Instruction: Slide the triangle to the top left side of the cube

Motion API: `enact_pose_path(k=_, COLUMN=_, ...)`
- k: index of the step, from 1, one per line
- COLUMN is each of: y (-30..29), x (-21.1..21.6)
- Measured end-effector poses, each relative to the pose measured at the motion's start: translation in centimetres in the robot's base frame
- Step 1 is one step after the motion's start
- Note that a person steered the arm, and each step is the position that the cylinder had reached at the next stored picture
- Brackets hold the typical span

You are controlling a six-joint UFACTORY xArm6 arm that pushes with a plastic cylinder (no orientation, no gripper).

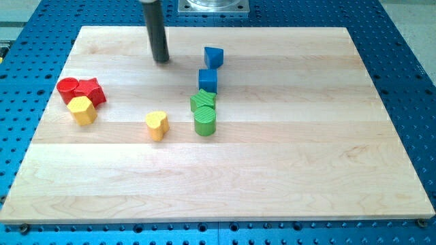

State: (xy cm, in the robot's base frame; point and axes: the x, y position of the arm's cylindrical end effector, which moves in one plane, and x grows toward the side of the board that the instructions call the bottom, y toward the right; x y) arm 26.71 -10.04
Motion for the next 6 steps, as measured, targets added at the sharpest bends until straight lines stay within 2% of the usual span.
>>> enact_pose_path(k=1, y=6.0, x=-1.9)
enact_pose_path(k=2, y=12.4, x=-1.7)
enact_pose_path(k=4, y=14.7, x=-0.6)
enact_pose_path(k=5, y=13.8, x=4.0)
enact_pose_path(k=6, y=1.8, x=4.5)
